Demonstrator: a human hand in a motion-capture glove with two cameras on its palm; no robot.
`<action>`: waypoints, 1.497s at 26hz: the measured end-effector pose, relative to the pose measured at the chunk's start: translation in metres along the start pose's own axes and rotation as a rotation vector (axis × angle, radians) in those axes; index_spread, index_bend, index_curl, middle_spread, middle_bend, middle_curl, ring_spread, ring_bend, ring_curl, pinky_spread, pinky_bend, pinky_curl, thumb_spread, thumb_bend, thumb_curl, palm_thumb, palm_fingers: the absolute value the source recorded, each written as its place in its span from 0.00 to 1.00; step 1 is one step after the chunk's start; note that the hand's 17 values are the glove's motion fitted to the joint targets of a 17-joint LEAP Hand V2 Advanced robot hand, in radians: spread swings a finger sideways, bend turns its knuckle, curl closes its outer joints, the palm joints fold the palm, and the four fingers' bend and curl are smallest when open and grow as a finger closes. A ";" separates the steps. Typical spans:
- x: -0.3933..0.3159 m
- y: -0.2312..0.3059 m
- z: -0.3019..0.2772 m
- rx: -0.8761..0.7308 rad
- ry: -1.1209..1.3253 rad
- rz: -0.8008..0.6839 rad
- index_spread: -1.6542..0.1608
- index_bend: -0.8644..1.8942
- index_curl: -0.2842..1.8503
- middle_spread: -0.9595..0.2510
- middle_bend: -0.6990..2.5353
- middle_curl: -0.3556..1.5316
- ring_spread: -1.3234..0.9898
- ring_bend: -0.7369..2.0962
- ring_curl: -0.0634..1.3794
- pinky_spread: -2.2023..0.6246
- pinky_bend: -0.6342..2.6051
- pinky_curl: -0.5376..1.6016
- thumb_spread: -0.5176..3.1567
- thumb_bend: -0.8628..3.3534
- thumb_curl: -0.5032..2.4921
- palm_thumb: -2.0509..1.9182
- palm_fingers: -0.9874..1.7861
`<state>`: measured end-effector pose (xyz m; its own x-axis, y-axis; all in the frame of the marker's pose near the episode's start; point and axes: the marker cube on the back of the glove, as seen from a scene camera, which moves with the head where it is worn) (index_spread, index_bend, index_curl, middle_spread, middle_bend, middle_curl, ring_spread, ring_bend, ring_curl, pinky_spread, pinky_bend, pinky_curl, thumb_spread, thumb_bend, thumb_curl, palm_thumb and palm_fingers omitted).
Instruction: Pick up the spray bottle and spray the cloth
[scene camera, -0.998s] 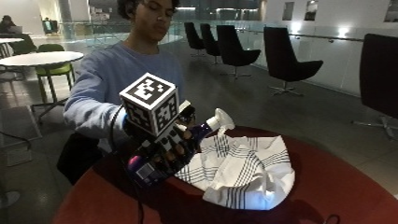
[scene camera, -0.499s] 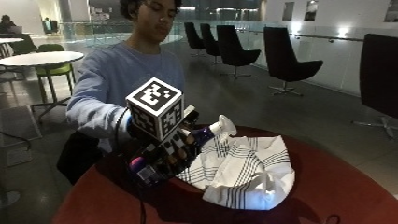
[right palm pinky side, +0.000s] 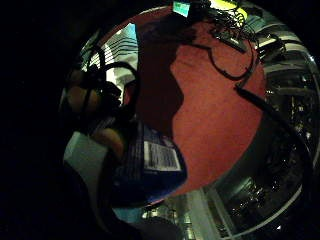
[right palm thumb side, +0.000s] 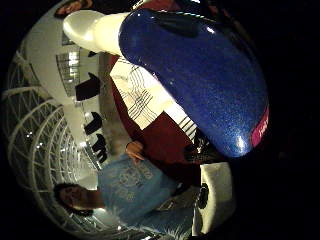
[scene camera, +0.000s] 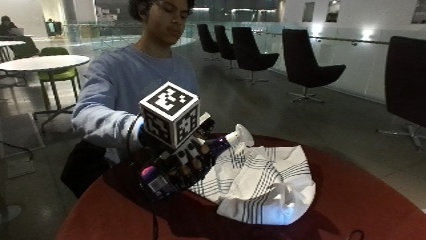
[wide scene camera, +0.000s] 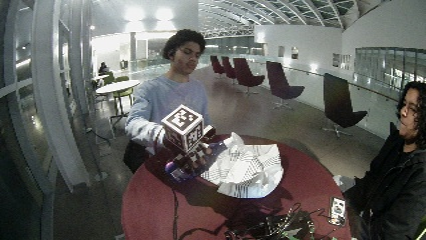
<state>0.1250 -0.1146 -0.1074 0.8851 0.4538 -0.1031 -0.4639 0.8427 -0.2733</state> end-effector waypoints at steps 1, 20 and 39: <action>-0.001 0.000 0.000 0.002 -0.002 0.000 0.77 0.34 0.20 0.76 0.30 0.42 0.57 0.47 0.31 0.83 0.33 0.42 0.37 0.20 0.37 0.76 0.71; -0.143 0.036 0.017 0.542 -0.713 -0.461 0.77 0.34 0.20 0.76 0.30 0.42 0.57 0.47 0.30 0.83 0.33 0.42 0.37 0.20 0.37 0.76 0.71; -0.324 0.009 0.184 0.342 -0.818 -0.638 0.76 0.34 0.21 0.75 0.30 0.42 0.57 0.46 0.30 0.84 0.32 0.42 0.37 0.20 0.37 0.76 0.69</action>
<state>-0.1726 -0.2004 0.0990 0.7325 -0.1467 0.6648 -0.0256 0.9699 0.2422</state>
